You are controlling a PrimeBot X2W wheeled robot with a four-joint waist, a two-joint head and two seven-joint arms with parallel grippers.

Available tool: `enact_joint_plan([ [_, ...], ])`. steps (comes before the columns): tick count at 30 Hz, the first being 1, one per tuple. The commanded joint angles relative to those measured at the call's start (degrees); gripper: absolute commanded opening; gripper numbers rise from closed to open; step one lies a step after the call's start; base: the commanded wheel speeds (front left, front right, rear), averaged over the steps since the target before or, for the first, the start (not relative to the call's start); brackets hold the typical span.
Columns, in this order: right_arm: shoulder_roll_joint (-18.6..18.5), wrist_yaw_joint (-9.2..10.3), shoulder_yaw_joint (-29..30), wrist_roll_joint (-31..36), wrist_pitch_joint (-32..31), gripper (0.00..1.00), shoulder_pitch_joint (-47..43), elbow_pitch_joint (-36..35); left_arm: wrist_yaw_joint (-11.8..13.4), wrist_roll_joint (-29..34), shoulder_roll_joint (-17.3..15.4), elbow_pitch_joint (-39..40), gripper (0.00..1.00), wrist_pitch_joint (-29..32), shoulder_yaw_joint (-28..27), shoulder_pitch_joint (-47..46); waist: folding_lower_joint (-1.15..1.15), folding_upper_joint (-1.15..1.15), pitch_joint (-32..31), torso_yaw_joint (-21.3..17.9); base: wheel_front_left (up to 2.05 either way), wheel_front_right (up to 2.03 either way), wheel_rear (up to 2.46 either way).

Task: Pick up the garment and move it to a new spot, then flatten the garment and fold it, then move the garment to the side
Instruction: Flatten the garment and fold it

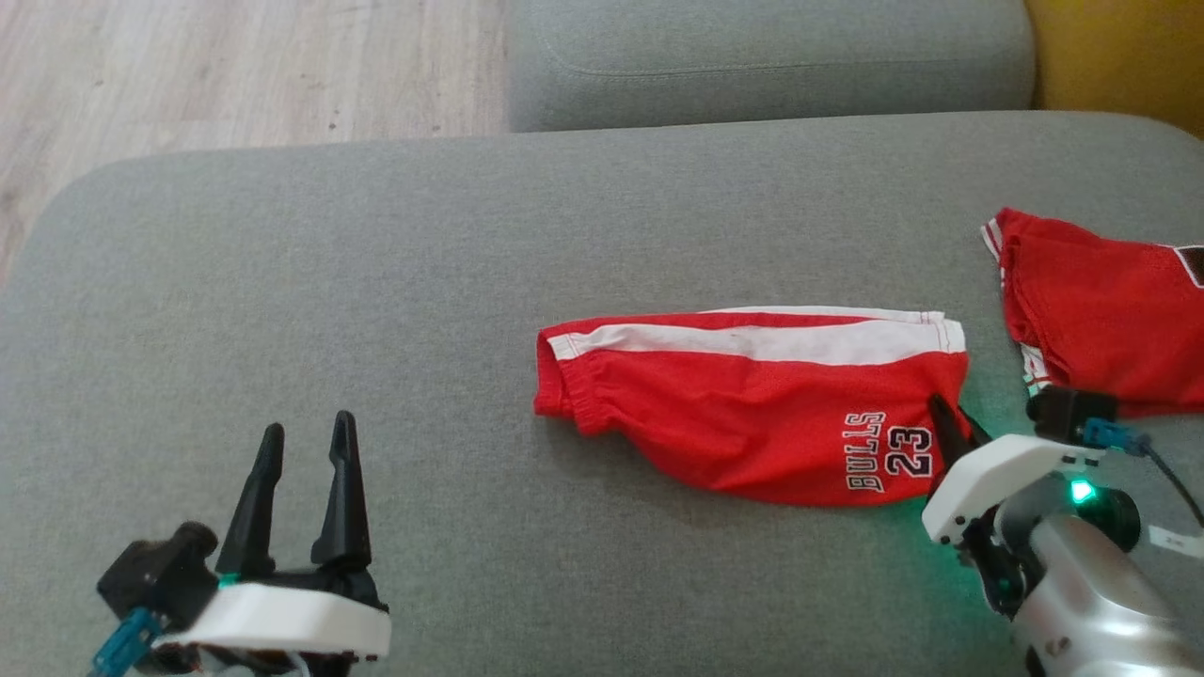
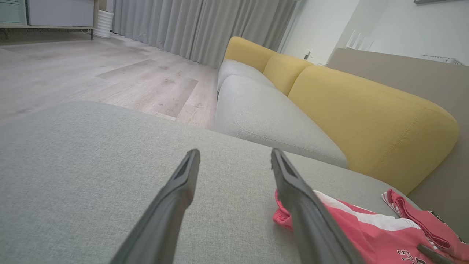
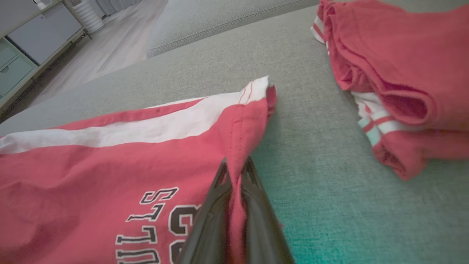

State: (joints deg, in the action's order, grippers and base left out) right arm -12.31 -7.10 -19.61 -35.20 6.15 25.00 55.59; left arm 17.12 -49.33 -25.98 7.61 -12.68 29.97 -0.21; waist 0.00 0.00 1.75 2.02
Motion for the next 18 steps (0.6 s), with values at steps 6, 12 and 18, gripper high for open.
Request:
enact_joint_plan([
  [6, 1.0, -0.39, 1.7, 2.1, 0.5, 0.0, 3.0, -3.4, 0.1, 0.7, -1.5, 1.7, 1.0, -0.2, -2.0, -2.6, 0.0, 0.0, 0.3, 1.2, 0.0, 0.0, 0.0],
  [12, 5.1, -0.39, 0.1, 4.6, -3.5, 0.0, 6.4, -9.1, -0.2, 0.5, -0.6, 1.0, 1.0, -0.5, -1.8, -2.7, 0.0, 0.0, -0.4, 4.2, 0.0, 0.0, 0.0],
  [18, 8.8, -0.39, -5.8, 3.8, -10.1, 0.0, 7.2, -15.4, -1.0, 0.4, 0.9, -0.1, 1.0, -1.0, -1.3, -3.0, 0.0, 0.0, -0.6, 6.6, 0.0, 0.0, 0.0],
])
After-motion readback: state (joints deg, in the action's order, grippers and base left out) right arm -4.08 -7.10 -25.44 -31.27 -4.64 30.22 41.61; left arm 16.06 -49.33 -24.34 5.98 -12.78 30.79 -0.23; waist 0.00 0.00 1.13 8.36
